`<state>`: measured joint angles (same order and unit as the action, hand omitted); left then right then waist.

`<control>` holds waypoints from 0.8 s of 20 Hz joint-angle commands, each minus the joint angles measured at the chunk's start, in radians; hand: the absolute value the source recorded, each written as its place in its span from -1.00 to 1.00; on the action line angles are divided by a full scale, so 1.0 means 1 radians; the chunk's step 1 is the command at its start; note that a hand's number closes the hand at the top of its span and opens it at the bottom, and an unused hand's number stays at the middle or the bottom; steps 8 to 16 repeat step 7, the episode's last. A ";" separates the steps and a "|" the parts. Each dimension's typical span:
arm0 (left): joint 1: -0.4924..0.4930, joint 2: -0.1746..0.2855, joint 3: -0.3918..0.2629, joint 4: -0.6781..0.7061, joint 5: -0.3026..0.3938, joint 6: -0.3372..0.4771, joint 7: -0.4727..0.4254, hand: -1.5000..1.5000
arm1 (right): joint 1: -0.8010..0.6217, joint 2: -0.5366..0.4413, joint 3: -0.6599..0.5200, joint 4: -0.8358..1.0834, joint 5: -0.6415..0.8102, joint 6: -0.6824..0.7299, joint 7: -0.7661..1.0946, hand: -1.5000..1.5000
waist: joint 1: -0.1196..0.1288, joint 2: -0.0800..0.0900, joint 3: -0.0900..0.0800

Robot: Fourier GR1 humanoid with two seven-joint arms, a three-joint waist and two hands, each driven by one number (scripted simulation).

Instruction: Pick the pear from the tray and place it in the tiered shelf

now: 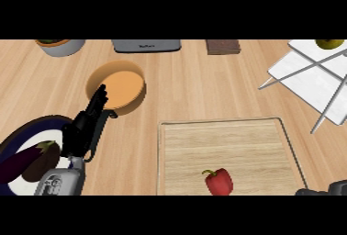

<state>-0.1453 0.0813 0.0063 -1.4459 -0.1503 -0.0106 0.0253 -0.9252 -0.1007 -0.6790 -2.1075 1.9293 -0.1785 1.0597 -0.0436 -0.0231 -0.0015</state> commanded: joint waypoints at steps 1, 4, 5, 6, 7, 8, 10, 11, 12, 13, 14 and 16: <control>-0.002 -0.020 -0.004 0.013 -0.013 0.026 0.003 0.00 | 0.057 0.096 0.038 -0.260 0.038 0.289 0.004 -1.00 | -0.013 -0.003 -0.001; 0.020 0.006 0.008 -0.004 0.009 -0.008 -0.029 0.00 | 0.087 0.098 0.066 -0.434 0.042 0.469 -0.036 -1.00 | 0.004 0.002 -0.001; -0.018 0.015 0.012 0.001 0.007 -0.010 0.007 0.00 | 0.087 0.099 0.086 -0.525 0.024 0.504 -0.036 -1.00 | 0.002 0.003 0.000; -0.030 0.002 0.006 -0.014 0.010 -0.005 0.041 0.00 | 0.100 0.099 0.122 -0.551 0.057 0.554 -0.034 -1.00 | 0.001 0.000 -0.001; -0.013 0.026 0.022 0.011 0.012 -0.018 0.025 0.00 | 0.105 0.099 0.112 -0.575 0.031 0.586 -0.046 -1.00 | -0.012 -0.005 -0.001; -0.013 0.026 0.022 0.011 0.012 -0.018 0.025 0.00 | 0.105 0.099 0.112 -0.575 0.031 0.586 -0.046 -1.00 | -0.012 -0.005 -0.001; -0.013 0.026 0.022 0.011 0.012 -0.018 0.025 0.00 | 0.105 0.099 0.112 -0.575 0.031 0.586 -0.046 -1.00 | -0.012 -0.005 -0.001; -0.013 0.026 0.022 0.011 0.012 -0.018 0.025 0.00 | 0.105 0.099 0.112 -0.575 0.031 0.586 -0.046 -1.00 | -0.012 -0.005 -0.001; -0.013 0.026 0.022 0.011 0.012 -0.018 0.025 0.00 | 0.105 0.099 0.112 -0.575 0.031 0.586 -0.046 -1.00 | -0.012 -0.005 -0.001; -0.013 0.026 0.022 0.011 0.012 -0.018 0.025 0.00 | 0.105 0.099 0.112 -0.575 0.031 0.586 -0.046 -1.00 | -0.012 -0.005 -0.001; -0.013 0.026 0.022 0.011 0.012 -0.018 0.025 0.00 | 0.105 0.099 0.112 -0.575 0.031 0.586 -0.046 -1.00 | -0.012 -0.005 -0.001; -0.013 0.026 0.022 0.011 0.012 -0.018 0.025 0.00 | 0.105 0.099 0.112 -0.575 0.031 0.586 -0.046 -1.00 | -0.012 -0.005 -0.001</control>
